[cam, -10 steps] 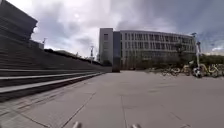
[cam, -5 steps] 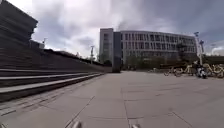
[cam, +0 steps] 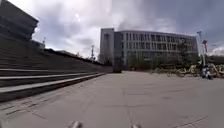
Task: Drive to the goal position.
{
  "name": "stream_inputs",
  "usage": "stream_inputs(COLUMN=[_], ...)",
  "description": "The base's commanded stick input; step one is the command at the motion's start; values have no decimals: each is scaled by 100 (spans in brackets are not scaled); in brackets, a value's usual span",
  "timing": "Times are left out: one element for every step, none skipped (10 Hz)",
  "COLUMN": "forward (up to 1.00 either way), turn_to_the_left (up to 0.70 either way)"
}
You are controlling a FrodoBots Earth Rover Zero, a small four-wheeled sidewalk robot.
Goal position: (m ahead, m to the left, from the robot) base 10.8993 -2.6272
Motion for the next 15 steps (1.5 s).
stream_inputs(forward=[70,70,70,70,70,70,70,67,52,8,0,0,0,0,0], turn_to_the_left=[0,0,0,0,0,0,0,0,0,0,0,-32,-65,-69,-70])
